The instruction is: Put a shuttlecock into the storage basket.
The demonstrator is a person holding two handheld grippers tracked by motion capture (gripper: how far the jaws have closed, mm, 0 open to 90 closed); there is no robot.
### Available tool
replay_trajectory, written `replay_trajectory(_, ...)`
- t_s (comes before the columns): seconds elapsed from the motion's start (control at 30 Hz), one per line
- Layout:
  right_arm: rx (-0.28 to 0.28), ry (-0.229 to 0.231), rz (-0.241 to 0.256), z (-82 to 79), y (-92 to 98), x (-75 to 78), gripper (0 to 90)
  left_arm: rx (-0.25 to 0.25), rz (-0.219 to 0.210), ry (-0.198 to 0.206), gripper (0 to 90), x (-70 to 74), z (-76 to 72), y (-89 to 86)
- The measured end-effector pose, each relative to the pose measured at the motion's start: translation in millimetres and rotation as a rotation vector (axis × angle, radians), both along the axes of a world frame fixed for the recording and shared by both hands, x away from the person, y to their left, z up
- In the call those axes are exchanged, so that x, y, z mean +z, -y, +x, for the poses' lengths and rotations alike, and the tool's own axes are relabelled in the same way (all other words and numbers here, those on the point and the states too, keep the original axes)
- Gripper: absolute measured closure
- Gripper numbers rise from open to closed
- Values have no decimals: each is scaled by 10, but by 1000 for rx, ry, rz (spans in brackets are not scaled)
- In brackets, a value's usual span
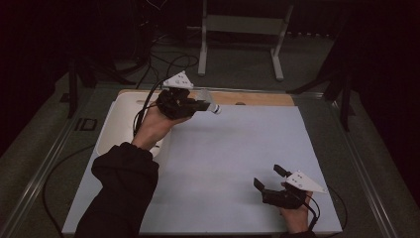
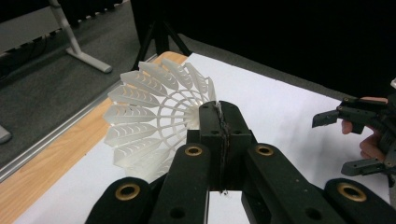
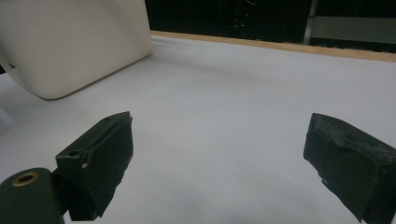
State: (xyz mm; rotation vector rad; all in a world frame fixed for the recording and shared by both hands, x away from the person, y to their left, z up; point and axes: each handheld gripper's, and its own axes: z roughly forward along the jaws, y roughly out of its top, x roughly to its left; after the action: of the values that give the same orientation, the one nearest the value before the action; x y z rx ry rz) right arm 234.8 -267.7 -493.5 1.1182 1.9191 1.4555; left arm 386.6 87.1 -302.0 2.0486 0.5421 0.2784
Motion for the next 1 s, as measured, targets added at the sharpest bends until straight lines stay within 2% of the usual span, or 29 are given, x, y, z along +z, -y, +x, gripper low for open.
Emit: replay_trajectory(1.0,-1,-5,-3,-3,-6,-1,81,23,30,4,900,-4,-7,-218)
